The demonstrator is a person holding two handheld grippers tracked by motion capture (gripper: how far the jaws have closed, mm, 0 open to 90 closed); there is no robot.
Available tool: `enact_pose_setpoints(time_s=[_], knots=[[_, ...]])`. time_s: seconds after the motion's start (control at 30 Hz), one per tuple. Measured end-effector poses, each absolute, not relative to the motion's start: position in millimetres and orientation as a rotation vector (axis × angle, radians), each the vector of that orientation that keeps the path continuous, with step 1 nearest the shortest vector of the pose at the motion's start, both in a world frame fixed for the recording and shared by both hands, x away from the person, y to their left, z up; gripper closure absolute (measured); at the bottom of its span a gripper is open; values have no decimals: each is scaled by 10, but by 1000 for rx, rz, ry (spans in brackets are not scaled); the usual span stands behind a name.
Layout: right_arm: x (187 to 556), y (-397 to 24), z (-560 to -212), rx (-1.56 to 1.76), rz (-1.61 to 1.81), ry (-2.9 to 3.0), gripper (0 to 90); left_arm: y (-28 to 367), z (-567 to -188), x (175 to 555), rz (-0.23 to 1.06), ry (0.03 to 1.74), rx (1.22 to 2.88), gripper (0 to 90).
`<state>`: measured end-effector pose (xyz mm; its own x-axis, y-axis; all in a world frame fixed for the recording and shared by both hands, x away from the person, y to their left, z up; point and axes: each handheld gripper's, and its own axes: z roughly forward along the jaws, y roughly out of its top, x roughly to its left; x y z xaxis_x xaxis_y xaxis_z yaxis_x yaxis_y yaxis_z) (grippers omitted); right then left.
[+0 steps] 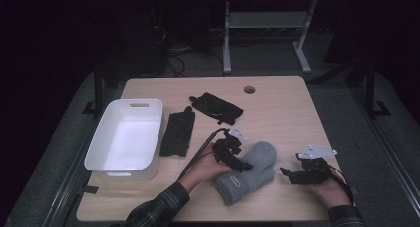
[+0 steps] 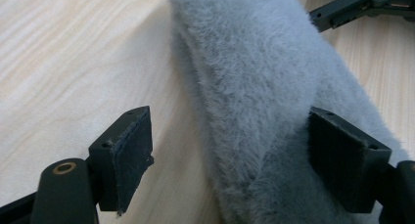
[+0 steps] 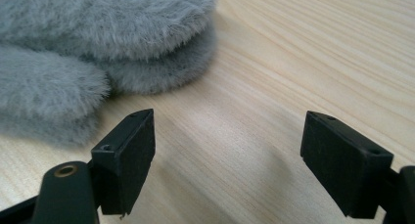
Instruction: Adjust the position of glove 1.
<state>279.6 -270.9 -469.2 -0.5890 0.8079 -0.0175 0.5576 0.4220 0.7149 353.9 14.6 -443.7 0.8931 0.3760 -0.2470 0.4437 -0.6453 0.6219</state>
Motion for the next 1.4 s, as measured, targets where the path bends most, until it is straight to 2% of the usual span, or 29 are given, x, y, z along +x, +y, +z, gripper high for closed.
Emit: enact_pose_setpoints(time_s=[0.27, 0.6, 0.73, 0.83, 0.97, 1.4], knots=[[2804, -2712, -4703, 1180, 962, 2327, 205, 93, -4236, 3494, -101, 533, 2287, 185], [2812, -2718, -4718, 1181, 957, 2324, 199, -56, -4500, 3544, -158, 538, 2374, 147], [2826, -2713, -4735, 1187, 941, 2328, 195, -48, -4611, 3585, -254, 559, 2356, 156], [2836, -2702, -4750, 1189, 931, 2331, 187, -39, -4606, 3585, -291, 539, 2358, 226], [2845, -2711, -4766, 1191, 945, 2330, 171, -25, -4629, 3606, -384, 510, 2333, 395], [2868, -2755, -4825, 1232, 1006, 2298, 132, -26, -4603, 3590, -449, 482, 2344, 659]])
